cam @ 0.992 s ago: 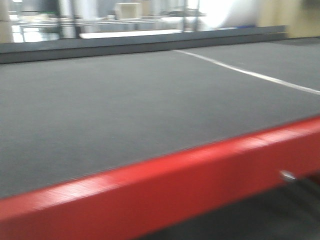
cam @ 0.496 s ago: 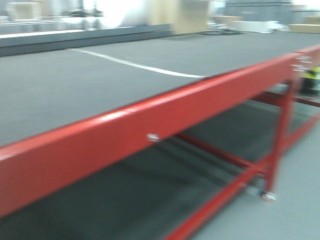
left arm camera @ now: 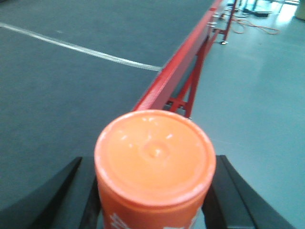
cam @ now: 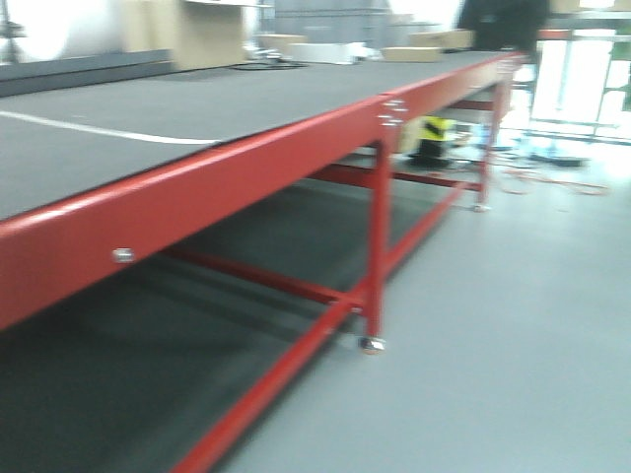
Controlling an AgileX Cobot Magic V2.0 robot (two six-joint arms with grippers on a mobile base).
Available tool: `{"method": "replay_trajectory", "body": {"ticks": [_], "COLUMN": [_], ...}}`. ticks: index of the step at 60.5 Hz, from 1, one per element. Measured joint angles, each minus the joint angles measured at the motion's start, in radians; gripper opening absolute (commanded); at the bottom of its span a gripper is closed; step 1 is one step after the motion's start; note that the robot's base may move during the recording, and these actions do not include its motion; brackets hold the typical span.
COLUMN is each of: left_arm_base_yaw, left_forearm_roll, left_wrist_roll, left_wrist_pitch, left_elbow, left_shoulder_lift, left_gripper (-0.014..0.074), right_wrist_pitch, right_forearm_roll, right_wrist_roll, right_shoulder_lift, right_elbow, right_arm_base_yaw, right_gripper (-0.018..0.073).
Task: Place cylindrical capacitor in blue bin on shelf
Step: 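Drive the base to the metal shelf of blue bins, holding both cylinders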
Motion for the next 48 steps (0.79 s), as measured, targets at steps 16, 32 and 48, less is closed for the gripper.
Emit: {"method": "replay_trajectory", "body": {"ticks": [16, 32, 48], "left_arm_base_yaw": [0.0, 0.0, 0.0], "left_forearm_roll": [0.0, 0.0, 0.0], "left_wrist_roll": [0.0, 0.0, 0.0], "left_wrist_pitch": [0.0, 0.0, 0.0], "left_elbow": [0.0, 0.0, 0.0], "left_shoulder_lift": [0.0, 0.0, 0.0], "left_gripper": [-0.0111, -0.0111, -0.0111], "right_wrist_pitch": [-0.002, -0.002, -0.002], "right_forearm_roll": [0.0, 0.0, 0.0], "right_wrist_roll": [0.0, 0.0, 0.0], "right_shoulder_lift": [0.0, 0.0, 0.0], "right_elbow": [0.0, 0.0, 0.0], "right_arm_base_yaw": [0.0, 0.0, 0.0], "right_gripper": [-0.0162, -0.0162, -0.0162]}}
